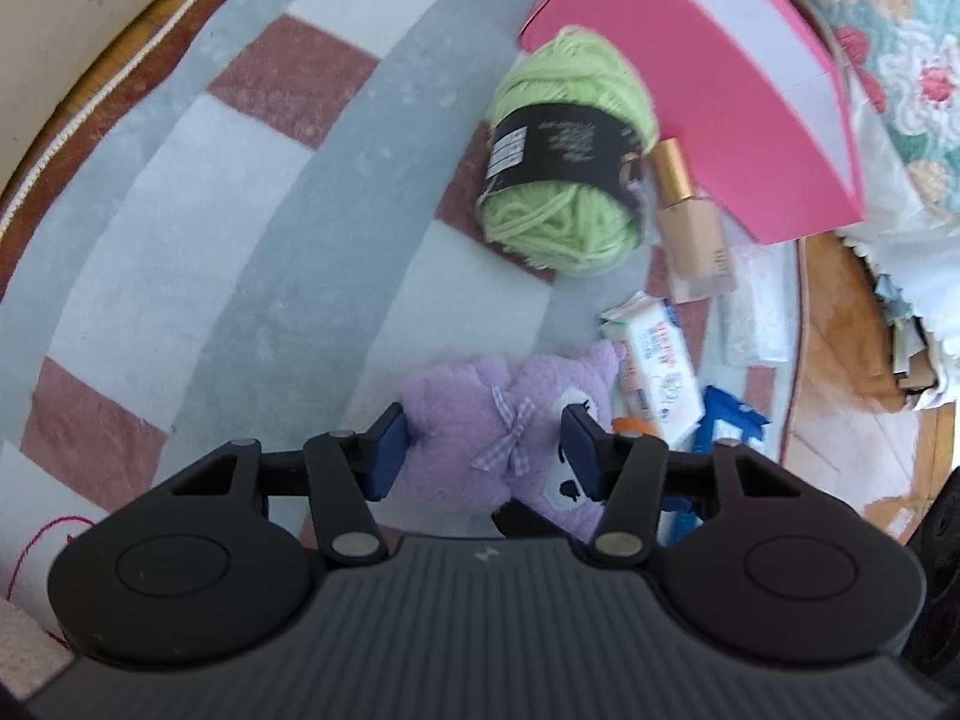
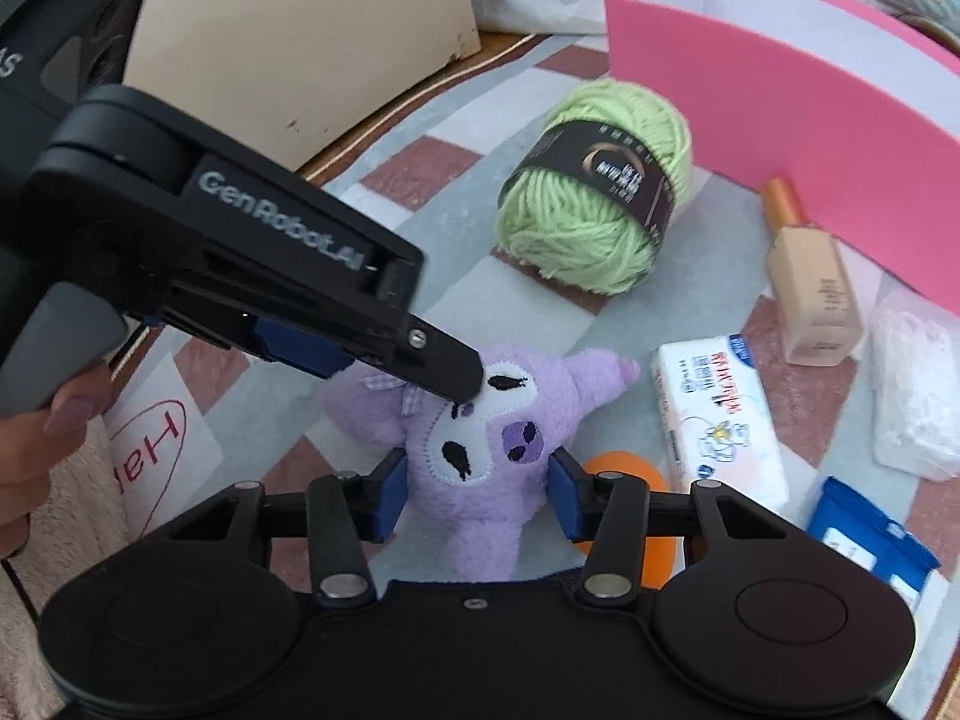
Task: Organize objects
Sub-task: 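Carry the purple plush toy into the pink box and open the left tool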
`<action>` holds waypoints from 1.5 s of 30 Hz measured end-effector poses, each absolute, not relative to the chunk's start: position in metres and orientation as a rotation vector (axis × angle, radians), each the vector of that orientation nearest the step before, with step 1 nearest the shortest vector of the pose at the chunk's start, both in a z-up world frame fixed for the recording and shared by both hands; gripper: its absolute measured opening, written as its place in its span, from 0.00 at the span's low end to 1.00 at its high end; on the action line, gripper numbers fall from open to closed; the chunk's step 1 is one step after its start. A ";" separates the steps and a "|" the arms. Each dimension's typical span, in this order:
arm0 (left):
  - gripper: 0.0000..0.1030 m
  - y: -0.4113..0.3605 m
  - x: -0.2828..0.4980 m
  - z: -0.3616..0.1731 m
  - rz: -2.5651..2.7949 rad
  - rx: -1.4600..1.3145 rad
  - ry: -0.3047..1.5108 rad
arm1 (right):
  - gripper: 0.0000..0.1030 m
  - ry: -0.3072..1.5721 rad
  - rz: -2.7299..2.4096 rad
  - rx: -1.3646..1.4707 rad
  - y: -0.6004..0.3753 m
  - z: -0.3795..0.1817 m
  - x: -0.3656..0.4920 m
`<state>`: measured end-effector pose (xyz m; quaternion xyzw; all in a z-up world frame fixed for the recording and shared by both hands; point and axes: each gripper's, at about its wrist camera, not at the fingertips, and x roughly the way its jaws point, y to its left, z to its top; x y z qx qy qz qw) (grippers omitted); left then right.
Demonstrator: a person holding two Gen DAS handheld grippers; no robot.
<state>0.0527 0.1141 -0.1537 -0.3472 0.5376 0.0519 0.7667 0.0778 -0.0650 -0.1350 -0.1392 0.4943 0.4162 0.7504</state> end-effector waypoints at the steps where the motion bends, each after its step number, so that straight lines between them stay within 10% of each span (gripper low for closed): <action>1: 0.51 0.113 0.050 -0.147 0.107 -0.752 1.148 | 0.52 1.067 0.910 -0.303 -0.067 -0.128 0.077; 26: 0.52 0.056 0.145 0.067 -0.127 -0.409 0.865 | 0.52 0.710 0.816 -0.259 -0.121 0.050 0.161; 45: 0.53 0.049 0.334 -0.009 -0.097 -0.418 0.983 | 0.52 0.834 0.671 -0.202 -0.102 -0.024 0.318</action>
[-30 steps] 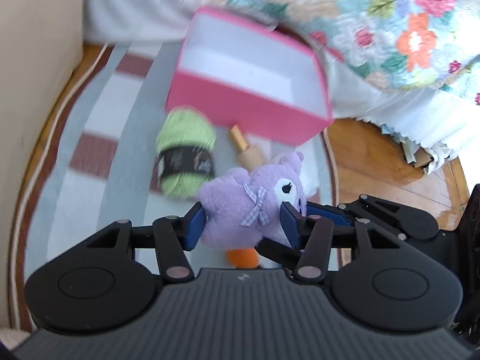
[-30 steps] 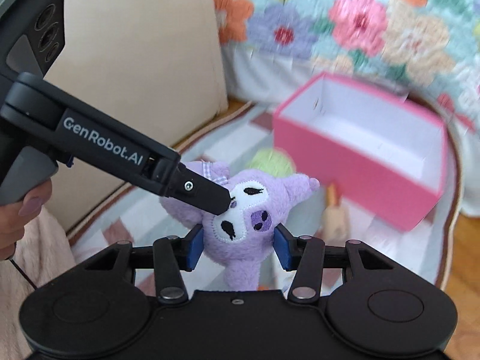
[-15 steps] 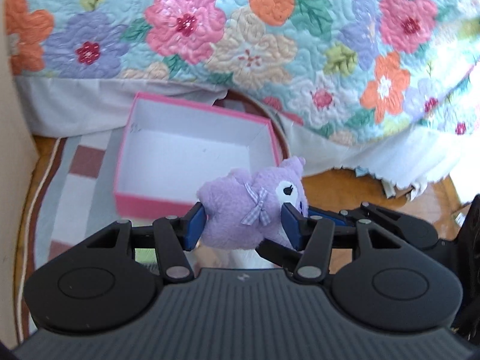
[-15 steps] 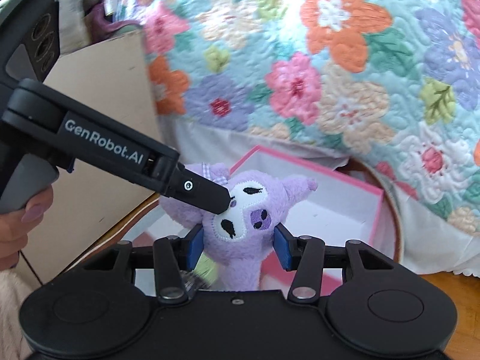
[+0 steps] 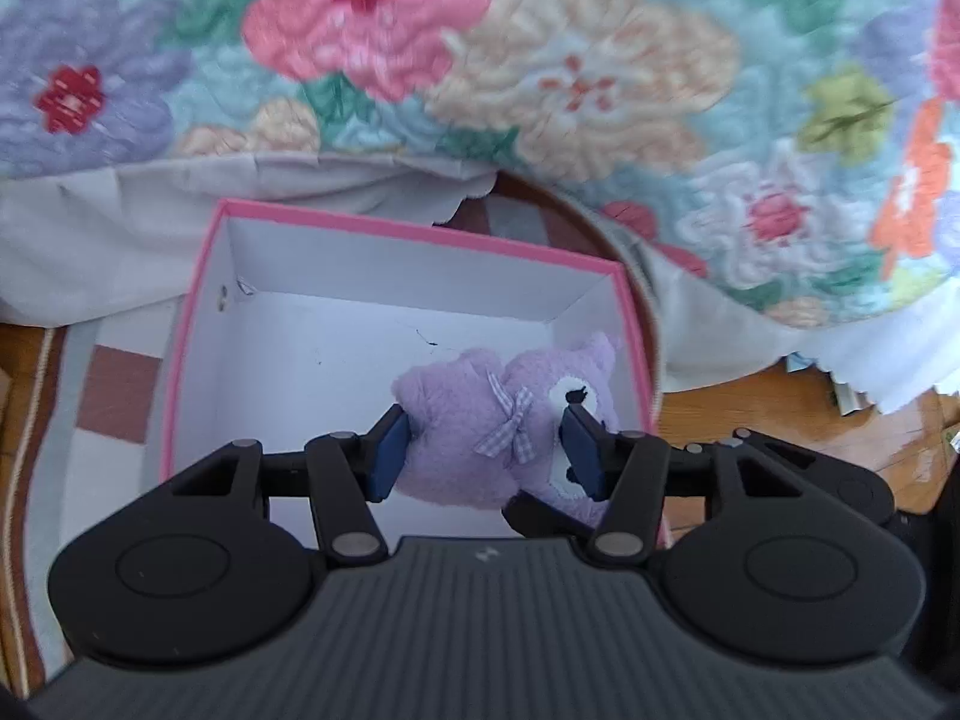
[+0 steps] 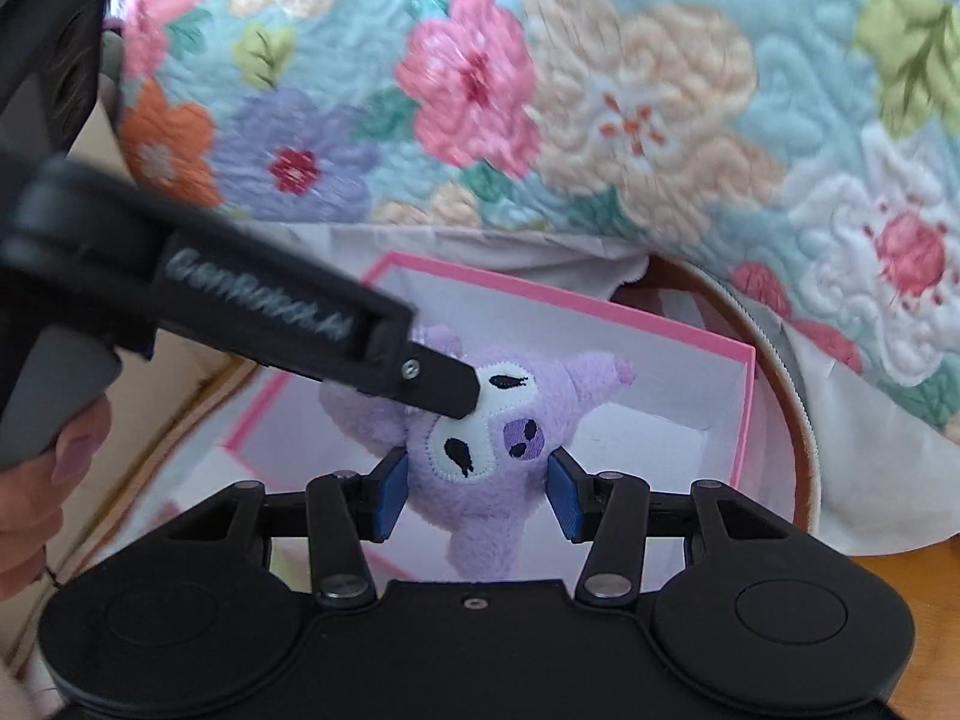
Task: Organize objects
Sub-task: 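Carry the purple plush toy into the pink box and open the left tool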
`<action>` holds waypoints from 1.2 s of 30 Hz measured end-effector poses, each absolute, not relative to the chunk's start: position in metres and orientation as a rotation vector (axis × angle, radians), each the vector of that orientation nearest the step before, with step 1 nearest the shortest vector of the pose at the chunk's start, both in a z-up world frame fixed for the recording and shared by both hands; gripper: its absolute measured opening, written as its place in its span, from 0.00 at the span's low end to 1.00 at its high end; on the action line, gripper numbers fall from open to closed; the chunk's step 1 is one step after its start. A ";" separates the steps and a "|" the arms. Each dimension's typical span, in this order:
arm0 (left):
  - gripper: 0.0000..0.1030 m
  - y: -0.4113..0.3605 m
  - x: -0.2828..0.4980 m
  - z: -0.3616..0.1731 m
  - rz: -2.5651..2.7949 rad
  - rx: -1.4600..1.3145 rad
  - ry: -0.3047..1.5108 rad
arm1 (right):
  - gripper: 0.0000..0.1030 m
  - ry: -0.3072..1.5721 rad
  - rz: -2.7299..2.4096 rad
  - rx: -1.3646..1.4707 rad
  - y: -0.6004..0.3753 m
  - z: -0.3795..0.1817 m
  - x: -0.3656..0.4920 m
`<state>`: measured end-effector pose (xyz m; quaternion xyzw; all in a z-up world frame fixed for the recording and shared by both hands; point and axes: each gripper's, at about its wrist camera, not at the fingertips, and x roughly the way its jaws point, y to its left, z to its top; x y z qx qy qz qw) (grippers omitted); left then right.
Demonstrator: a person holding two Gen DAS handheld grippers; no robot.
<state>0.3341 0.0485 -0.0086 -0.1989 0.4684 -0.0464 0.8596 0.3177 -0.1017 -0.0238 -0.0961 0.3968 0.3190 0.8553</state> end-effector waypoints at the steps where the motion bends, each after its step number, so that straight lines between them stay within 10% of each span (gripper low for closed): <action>1: 0.53 0.048 0.340 -0.017 -0.094 -0.421 0.990 | 0.52 0.840 0.665 -0.201 -0.101 -0.032 0.324; 28: 0.36 0.049 0.445 -0.142 -0.037 -0.555 1.174 | 0.54 1.090 0.545 -0.350 -0.079 -0.113 0.414; 36: 0.35 0.034 0.443 -0.140 -0.056 -0.558 1.178 | 0.31 1.062 0.568 -0.515 -0.072 -0.123 0.394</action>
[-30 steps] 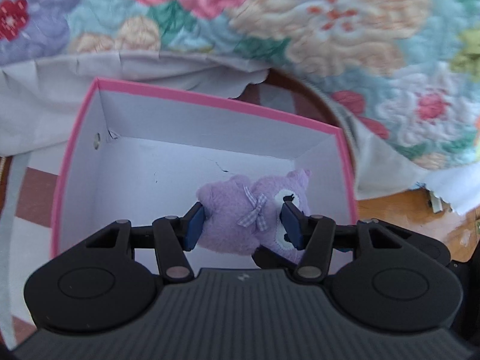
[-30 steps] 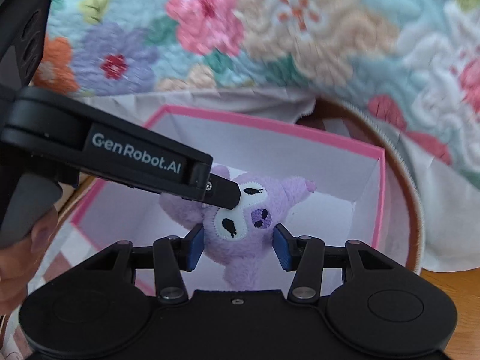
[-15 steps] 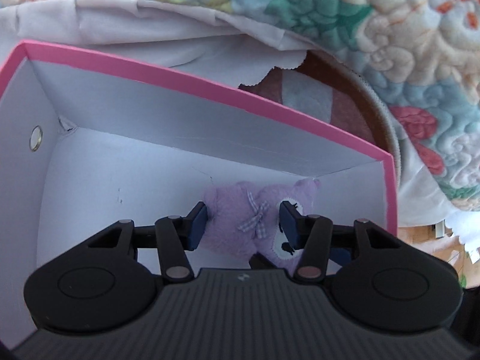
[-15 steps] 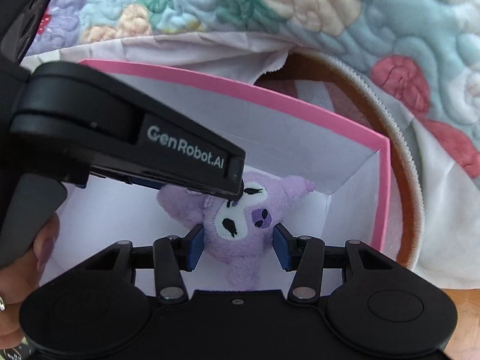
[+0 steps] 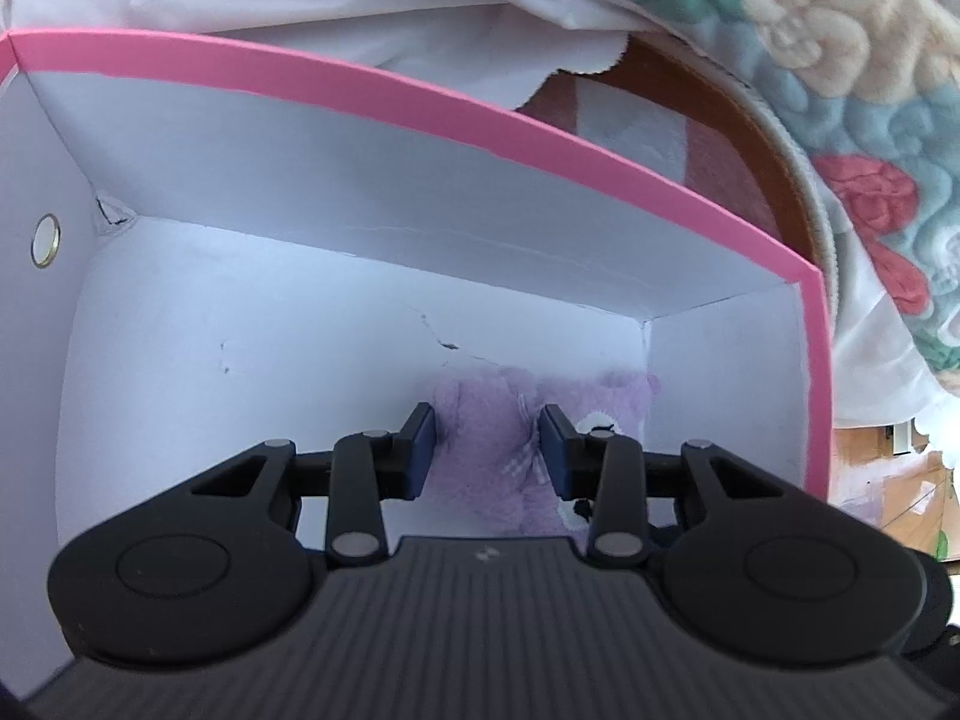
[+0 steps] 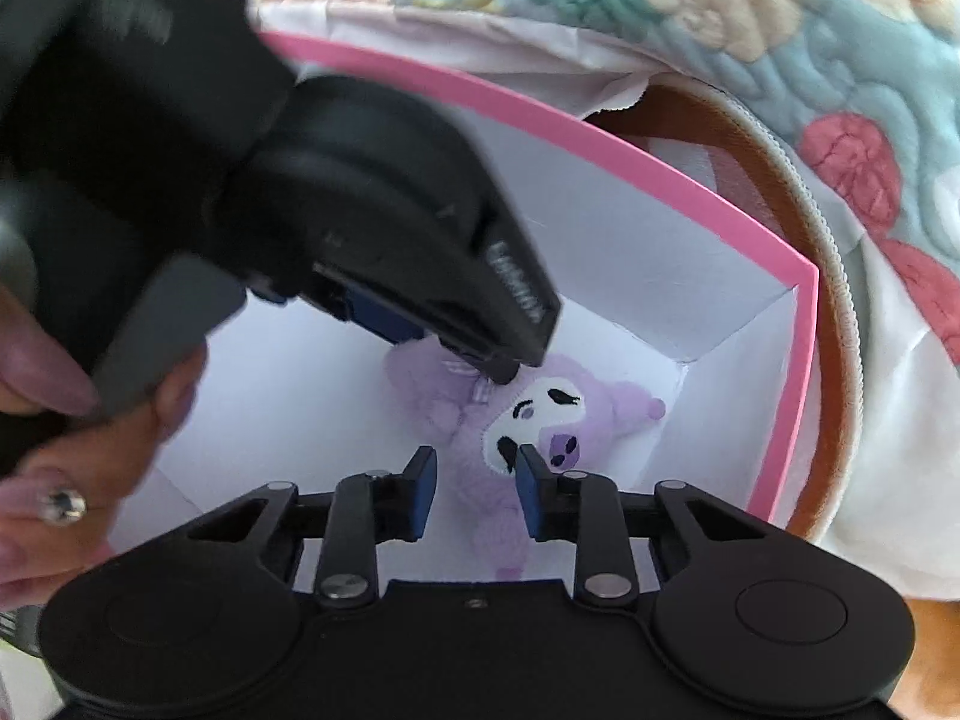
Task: Organize objects
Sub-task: 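Carry the purple plush toy into the pink box and open the left tool, then lift the left tool out of the box and back over the rug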
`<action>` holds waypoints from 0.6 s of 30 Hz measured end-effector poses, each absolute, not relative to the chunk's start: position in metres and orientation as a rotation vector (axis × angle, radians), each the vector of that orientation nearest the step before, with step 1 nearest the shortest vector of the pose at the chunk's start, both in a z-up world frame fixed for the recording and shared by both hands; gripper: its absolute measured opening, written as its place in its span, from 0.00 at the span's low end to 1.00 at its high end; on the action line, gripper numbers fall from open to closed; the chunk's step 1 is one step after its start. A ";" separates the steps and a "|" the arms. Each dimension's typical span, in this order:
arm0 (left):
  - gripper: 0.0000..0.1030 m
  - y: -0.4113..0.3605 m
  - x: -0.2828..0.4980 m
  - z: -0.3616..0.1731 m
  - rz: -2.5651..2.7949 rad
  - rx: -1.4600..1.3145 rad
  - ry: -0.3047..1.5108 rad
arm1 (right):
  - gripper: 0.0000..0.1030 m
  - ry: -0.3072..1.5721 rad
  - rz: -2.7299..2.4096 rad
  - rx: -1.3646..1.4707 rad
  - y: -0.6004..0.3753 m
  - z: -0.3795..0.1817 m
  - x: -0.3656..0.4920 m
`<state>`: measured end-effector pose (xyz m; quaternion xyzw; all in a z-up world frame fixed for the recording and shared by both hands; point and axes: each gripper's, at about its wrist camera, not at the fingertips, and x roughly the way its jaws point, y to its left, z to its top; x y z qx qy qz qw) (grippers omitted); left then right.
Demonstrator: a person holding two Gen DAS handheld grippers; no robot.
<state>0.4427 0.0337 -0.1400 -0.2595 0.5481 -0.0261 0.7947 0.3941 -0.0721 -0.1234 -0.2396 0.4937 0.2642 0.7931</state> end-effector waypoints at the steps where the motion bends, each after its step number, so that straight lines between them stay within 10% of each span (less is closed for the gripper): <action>1: 0.35 0.034 0.442 -0.139 -0.057 -0.570 1.175 | 0.30 1.042 0.553 -0.548 -0.070 -0.126 0.392; 18: 0.40 0.030 0.396 -0.099 -0.082 -0.429 1.135 | 0.30 0.921 0.483 -0.426 -0.086 -0.104 0.380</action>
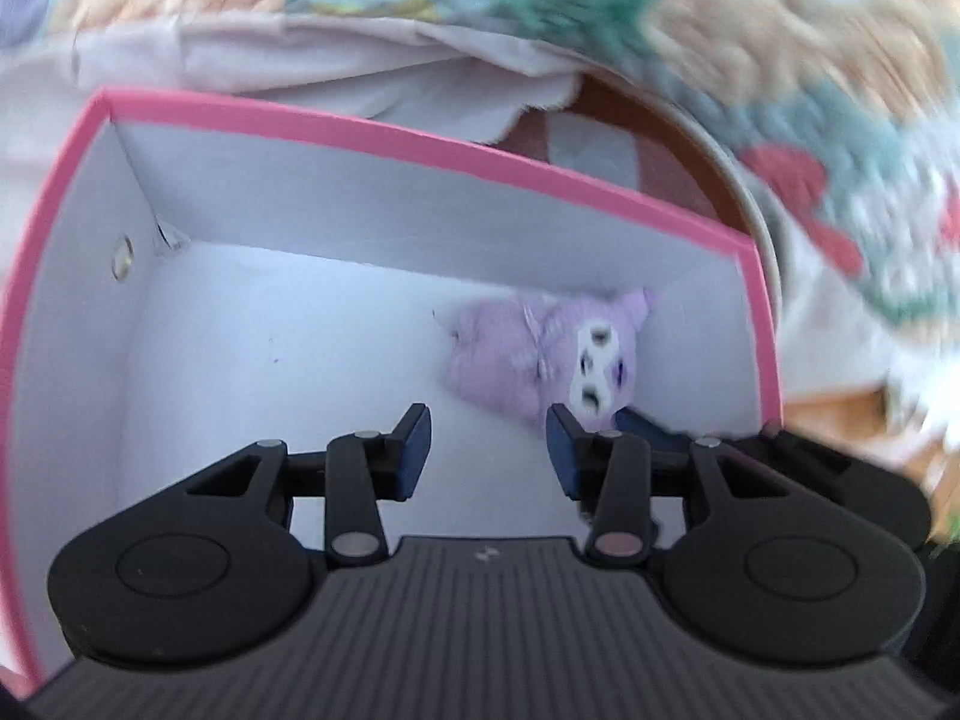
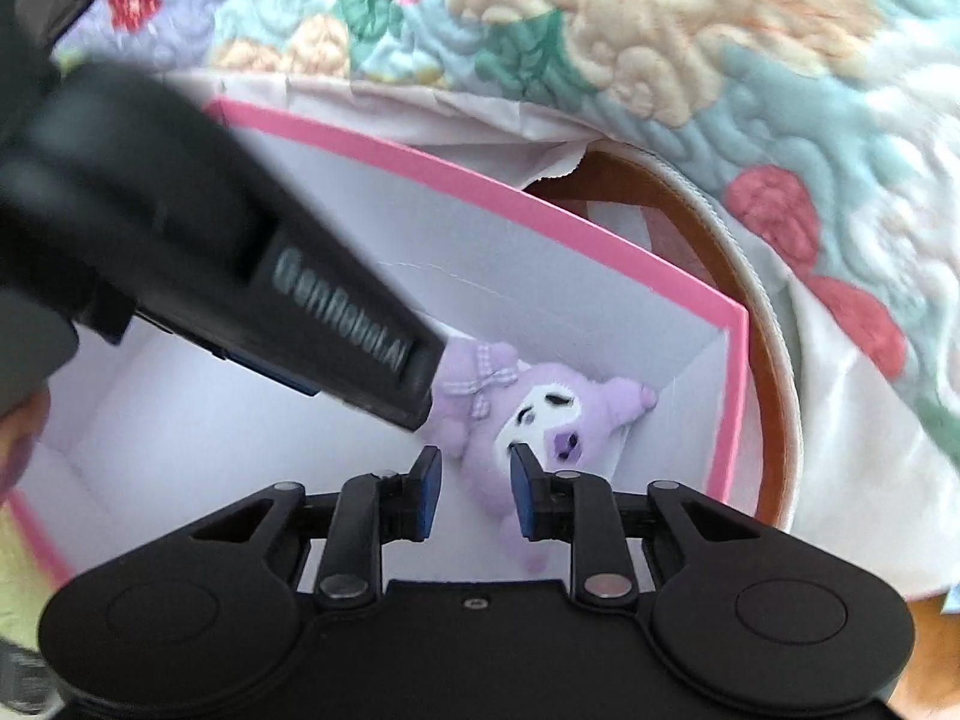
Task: Organize objects
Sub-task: 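Lift the left tool out of the box and back over the rug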
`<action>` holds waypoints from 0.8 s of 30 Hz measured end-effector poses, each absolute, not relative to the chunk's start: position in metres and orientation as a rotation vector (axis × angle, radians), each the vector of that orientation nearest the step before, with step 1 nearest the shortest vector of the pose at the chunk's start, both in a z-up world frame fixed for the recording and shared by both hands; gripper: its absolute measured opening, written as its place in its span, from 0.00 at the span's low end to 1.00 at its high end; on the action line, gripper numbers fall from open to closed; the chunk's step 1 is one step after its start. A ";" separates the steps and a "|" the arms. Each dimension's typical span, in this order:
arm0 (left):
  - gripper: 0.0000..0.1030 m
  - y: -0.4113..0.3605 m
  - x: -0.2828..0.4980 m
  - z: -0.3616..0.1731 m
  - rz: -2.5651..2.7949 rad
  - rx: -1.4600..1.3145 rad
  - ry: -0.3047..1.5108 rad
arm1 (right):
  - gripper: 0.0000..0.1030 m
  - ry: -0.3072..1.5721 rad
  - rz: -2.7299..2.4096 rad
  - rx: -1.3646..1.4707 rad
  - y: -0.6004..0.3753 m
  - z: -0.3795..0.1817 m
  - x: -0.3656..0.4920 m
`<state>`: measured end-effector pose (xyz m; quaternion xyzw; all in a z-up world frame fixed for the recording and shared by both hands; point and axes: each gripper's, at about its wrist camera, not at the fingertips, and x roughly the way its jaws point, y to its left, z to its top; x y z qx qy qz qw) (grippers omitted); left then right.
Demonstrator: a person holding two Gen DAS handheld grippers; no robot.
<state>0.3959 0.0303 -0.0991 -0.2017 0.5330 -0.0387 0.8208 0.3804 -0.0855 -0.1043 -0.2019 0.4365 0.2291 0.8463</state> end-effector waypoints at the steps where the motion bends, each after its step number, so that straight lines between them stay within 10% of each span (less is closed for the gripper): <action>1: 0.43 0.026 0.392 -0.094 -0.083 -0.387 1.136 | 0.32 0.925 0.490 -0.401 -0.091 -0.098 0.374; 19: 0.68 0.053 0.278 0.056 -0.107 -0.283 1.070 | 0.54 0.924 0.643 -0.287 -0.138 0.027 0.277; 24: 0.74 0.049 0.233 0.080 -0.135 -0.210 1.080 | 0.73 0.926 0.673 -0.273 -0.138 0.050 0.251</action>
